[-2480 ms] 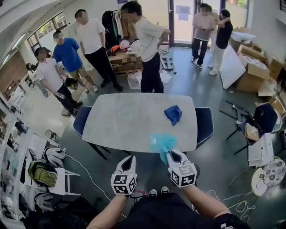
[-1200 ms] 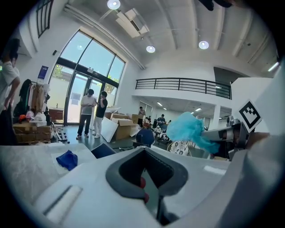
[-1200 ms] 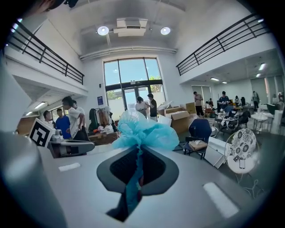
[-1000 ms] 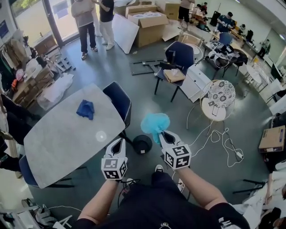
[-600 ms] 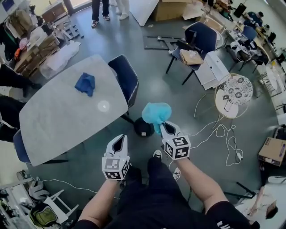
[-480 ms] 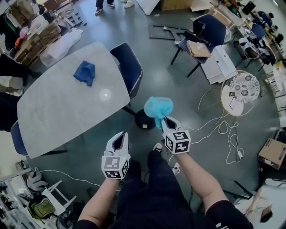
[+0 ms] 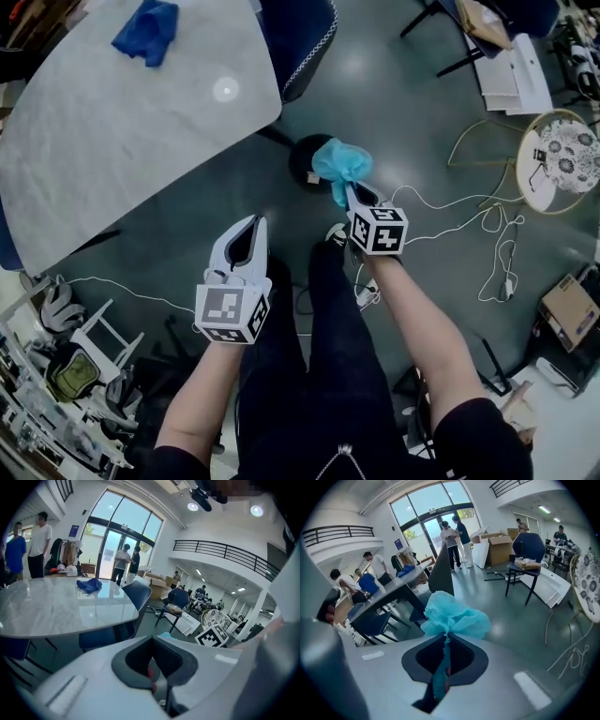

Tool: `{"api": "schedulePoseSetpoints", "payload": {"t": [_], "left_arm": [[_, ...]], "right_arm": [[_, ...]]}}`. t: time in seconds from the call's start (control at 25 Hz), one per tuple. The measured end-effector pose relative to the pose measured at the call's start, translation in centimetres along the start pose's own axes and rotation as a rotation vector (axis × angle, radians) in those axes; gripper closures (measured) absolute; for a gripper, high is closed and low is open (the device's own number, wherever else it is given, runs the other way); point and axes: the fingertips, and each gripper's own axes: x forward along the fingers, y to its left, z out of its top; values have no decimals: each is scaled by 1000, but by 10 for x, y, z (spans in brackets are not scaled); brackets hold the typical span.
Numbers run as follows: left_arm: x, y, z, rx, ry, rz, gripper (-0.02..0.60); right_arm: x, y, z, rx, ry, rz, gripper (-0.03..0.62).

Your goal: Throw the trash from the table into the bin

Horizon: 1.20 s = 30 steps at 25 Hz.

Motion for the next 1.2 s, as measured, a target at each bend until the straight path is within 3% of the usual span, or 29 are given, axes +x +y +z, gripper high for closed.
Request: {"api": "schedulePoseSetpoints", "payload": {"t": [0.44,0.64,0.84,1.2], "left_arm": [[67,55,-104,-82,101,28,581],[85,75,-138,-123,134,35,581],[89,85,-159,-128,150,46,581],[87,99,-186,-156,174,85,581]], "right_arm": [[158,-48,-103,-68,141,-18,560],[213,-71,-137,-34,202,-56,560],[247,-98,-161,-9,273,-130,560],[270,-116,-184,-20,317,-167,559]]}}
